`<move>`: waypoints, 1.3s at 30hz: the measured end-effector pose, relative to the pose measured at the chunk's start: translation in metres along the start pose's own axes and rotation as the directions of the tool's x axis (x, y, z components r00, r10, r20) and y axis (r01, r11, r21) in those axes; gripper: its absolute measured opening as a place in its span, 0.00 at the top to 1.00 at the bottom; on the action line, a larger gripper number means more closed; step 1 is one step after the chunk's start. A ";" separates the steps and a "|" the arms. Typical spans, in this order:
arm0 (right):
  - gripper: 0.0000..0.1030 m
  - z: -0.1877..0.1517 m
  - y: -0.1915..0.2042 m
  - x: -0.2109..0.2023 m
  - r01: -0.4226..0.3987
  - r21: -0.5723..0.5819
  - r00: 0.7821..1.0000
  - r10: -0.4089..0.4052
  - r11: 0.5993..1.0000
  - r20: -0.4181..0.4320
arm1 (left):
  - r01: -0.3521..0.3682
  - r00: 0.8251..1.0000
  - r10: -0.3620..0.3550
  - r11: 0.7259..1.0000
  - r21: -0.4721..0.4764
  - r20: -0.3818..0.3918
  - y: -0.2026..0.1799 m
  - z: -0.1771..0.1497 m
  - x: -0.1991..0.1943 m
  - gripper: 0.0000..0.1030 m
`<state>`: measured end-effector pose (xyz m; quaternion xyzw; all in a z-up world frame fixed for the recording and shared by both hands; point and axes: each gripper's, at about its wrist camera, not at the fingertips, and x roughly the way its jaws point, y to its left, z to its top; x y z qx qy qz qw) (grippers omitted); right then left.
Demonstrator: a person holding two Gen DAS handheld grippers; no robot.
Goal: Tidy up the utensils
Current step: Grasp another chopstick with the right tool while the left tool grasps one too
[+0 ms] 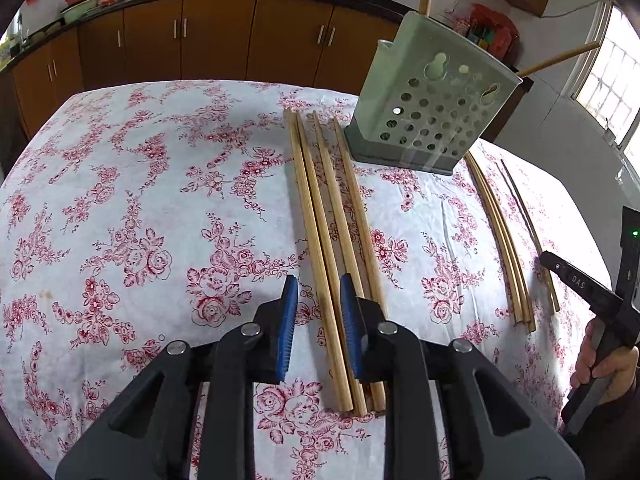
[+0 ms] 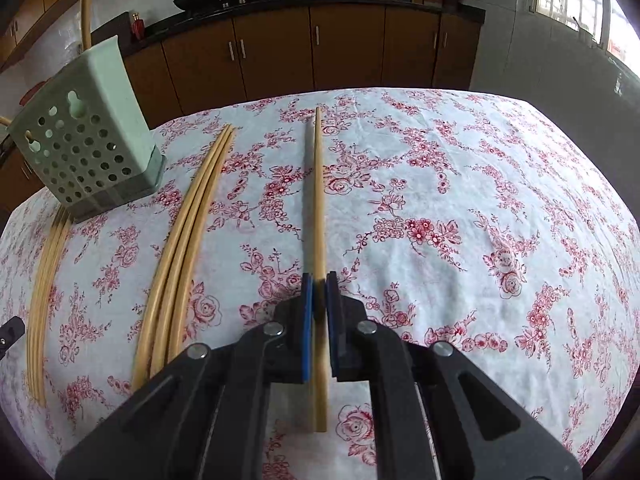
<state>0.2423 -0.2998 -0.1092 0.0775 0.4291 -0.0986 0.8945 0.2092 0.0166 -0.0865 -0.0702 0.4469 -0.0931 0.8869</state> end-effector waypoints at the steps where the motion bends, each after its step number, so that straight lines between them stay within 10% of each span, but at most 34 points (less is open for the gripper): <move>1: 0.92 0.001 0.000 0.000 -0.004 0.000 1.000 0.004 1.000 -0.001 | -0.010 1.000 0.010 1.000 0.004 -0.007 -0.001 0.000 0.003 0.82; 26: 0.92 -0.008 0.019 -0.005 -0.050 -0.096 0.999 0.051 0.994 0.013 | -0.197 0.979 0.200 0.977 -0.080 0.030 0.038 0.016 0.008 0.92; 39: 0.92 0.006 0.013 0.003 -0.034 -0.076 0.999 0.036 0.997 0.017 | -0.185 0.980 0.189 0.981 -0.058 0.067 0.050 0.014 0.006 0.92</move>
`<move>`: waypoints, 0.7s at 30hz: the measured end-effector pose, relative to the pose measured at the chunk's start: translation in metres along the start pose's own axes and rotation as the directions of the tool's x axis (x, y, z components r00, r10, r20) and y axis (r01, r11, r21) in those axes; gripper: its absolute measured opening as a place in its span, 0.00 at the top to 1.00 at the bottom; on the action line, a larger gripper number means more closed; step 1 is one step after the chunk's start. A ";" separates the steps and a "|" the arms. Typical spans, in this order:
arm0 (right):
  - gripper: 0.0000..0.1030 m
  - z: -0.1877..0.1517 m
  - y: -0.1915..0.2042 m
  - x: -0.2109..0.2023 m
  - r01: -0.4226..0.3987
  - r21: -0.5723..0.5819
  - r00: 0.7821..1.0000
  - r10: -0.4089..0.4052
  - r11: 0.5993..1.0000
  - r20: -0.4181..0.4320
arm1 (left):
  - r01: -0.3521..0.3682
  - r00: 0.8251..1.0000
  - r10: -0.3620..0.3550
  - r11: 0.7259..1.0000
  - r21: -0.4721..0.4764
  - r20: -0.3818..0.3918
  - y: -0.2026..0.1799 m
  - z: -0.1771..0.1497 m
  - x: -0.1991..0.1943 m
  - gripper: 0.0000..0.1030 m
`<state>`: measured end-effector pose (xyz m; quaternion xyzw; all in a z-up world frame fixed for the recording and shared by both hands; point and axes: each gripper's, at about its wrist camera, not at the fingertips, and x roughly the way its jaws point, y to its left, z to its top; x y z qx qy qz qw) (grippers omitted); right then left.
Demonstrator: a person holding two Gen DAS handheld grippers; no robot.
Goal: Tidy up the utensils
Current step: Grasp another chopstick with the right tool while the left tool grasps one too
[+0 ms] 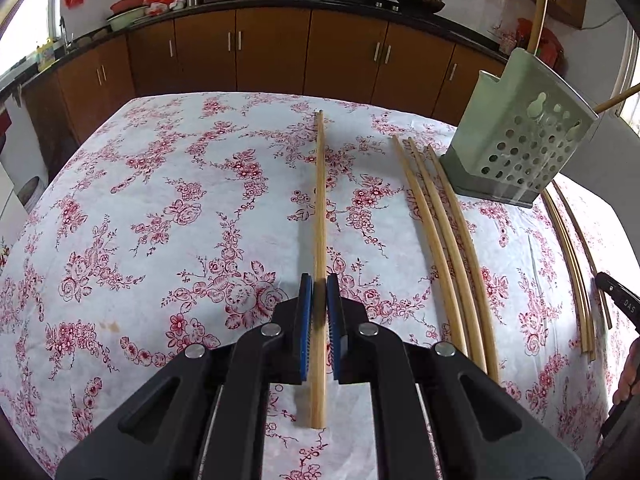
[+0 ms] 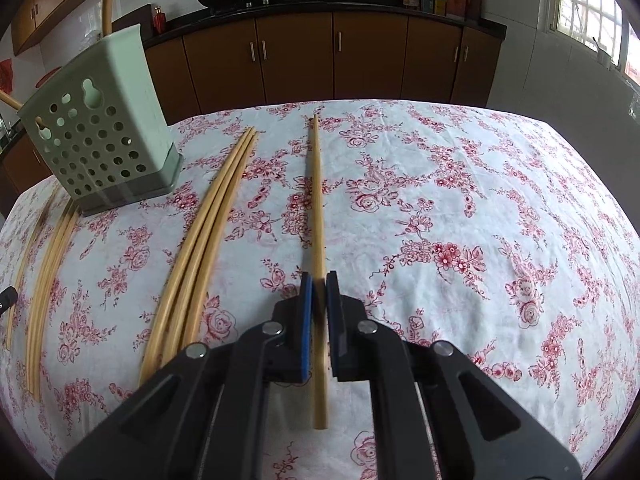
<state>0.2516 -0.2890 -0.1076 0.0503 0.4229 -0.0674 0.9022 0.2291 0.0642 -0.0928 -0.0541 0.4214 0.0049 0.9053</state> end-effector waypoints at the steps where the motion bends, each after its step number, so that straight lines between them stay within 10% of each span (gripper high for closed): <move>1: 0.92 0.000 0.000 0.000 0.002 -0.001 1.000 -0.002 1.000 0.000 | 0.000 1.000 0.000 1.000 0.001 0.000 0.000 0.000 0.000 0.92; 21: 0.91 0.000 -0.001 0.000 -0.009 0.009 1.000 0.009 1.000 -0.001 | -0.016 1.000 0.016 1.000 0.016 -0.001 -0.001 -0.001 0.001 0.91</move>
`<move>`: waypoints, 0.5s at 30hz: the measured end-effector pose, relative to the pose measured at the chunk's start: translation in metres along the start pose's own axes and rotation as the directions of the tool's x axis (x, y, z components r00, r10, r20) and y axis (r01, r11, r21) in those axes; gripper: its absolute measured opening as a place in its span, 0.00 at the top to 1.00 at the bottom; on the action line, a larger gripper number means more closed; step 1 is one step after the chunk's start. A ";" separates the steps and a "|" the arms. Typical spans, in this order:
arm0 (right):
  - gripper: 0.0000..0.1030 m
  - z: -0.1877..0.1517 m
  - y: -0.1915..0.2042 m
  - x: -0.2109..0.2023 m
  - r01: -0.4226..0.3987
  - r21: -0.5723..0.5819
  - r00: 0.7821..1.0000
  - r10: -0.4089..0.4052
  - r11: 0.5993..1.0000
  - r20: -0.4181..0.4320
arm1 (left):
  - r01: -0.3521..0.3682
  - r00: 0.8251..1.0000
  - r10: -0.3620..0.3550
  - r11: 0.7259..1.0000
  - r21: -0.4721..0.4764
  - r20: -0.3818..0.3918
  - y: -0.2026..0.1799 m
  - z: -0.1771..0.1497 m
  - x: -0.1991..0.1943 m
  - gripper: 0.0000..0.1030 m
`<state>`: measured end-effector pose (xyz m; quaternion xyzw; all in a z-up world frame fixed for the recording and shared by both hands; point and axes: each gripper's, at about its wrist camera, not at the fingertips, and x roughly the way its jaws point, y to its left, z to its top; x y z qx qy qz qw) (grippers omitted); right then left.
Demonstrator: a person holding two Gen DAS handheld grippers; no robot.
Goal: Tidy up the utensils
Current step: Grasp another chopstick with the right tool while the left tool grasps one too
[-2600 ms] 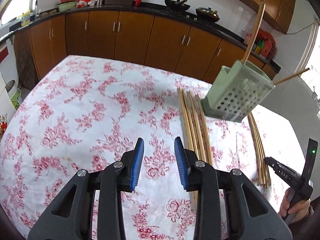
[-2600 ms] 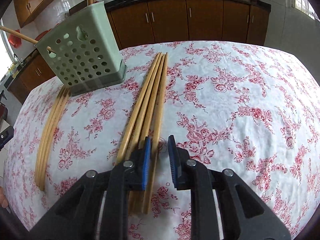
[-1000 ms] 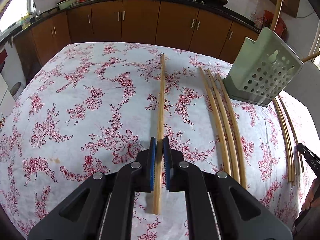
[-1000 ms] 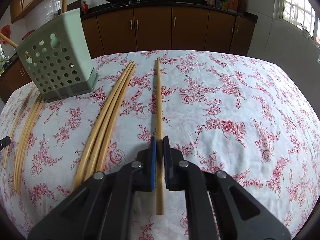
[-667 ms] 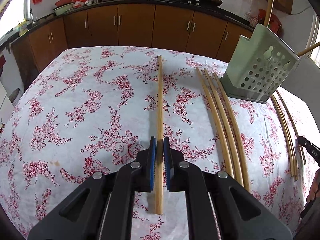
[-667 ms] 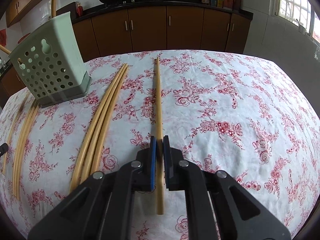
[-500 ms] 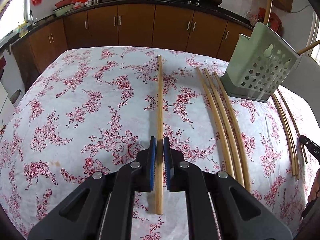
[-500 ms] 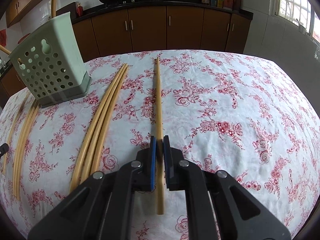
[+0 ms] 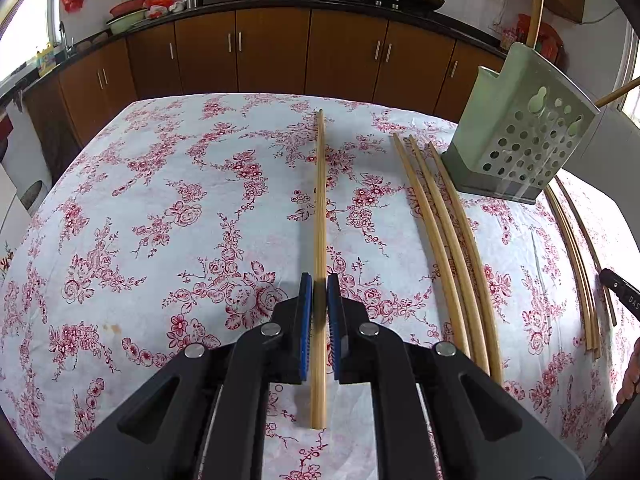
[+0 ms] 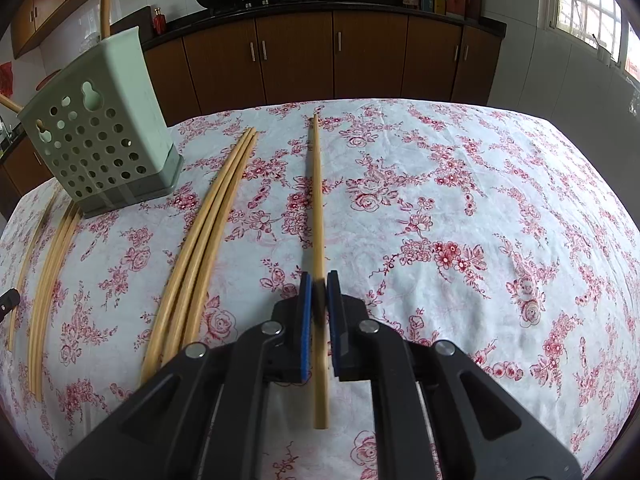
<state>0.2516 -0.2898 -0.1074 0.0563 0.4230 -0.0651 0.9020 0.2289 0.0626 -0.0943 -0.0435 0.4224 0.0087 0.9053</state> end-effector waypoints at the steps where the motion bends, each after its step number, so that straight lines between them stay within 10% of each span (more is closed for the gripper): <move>1: 0.91 0.000 0.000 0.000 0.000 0.000 1.000 0.000 1.000 0.000 | 0.000 1.000 0.000 1.000 0.000 0.000 0.000 0.000 0.000 0.91; 15: 0.91 -0.008 0.001 -0.005 0.005 -0.009 1.000 -0.005 1.000 0.003 | 0.007 1.000 -0.007 0.999 0.053 -0.001 -0.007 -0.006 -0.004 0.81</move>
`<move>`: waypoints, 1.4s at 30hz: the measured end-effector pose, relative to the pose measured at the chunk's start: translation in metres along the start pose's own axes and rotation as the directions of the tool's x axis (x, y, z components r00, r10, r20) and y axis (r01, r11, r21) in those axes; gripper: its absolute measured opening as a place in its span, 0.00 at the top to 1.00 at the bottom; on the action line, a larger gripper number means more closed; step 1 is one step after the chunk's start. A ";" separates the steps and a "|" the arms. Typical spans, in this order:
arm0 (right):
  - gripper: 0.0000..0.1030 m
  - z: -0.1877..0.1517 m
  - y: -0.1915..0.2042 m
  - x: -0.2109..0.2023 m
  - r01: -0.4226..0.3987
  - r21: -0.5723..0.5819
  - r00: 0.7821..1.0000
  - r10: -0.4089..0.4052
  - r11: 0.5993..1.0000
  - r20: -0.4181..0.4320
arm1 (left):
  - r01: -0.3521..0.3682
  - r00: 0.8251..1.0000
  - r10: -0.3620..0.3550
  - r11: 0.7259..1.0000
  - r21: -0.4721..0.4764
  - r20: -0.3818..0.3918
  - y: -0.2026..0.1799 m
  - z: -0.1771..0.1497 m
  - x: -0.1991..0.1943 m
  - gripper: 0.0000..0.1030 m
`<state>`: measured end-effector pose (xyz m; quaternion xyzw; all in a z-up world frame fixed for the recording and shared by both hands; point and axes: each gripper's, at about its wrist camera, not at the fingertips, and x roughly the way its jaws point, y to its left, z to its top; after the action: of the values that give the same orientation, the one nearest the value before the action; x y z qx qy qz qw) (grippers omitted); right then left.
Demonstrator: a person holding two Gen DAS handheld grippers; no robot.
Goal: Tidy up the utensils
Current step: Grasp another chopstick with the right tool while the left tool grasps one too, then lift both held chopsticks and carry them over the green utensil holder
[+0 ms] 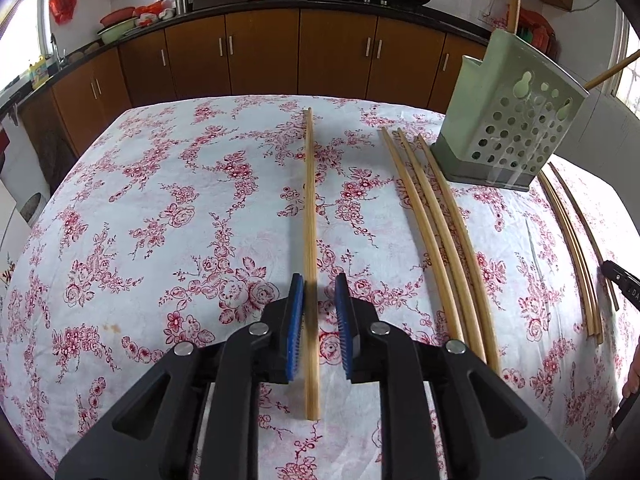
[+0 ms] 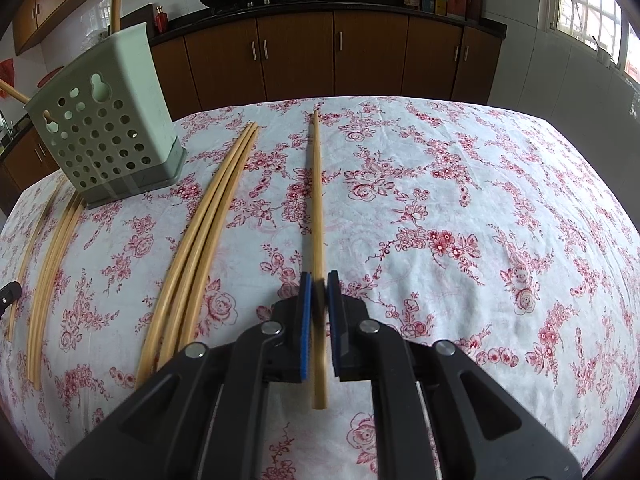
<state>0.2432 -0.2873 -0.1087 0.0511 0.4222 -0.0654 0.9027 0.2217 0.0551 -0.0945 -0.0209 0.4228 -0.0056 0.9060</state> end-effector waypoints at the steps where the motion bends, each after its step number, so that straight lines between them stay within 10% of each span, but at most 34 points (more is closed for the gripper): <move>1: 0.91 0.000 0.000 0.000 0.000 0.001 1.000 0.000 1.000 0.000 | 0.002 1.000 -0.002 1.000 0.007 -0.001 -0.001 -0.002 -0.001 0.79; 22: 0.92 -0.004 -0.015 -0.048 -0.026 0.014 0.993 0.025 1.000 0.112 | 0.032 0.998 -0.032 0.999 -0.005 0.062 0.008 -0.003 -0.045 0.92; 42: 0.92 0.058 -0.031 -0.149 -0.084 0.050 0.904 0.055 0.995 0.425 | 0.119 0.917 -0.087 0.991 -0.059 0.390 0.015 0.076 -0.156 0.93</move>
<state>0.1878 -0.3149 0.0419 0.0809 0.2121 -0.0567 0.9722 0.1793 0.0772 0.0728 -0.0806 0.2342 -0.0317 0.9683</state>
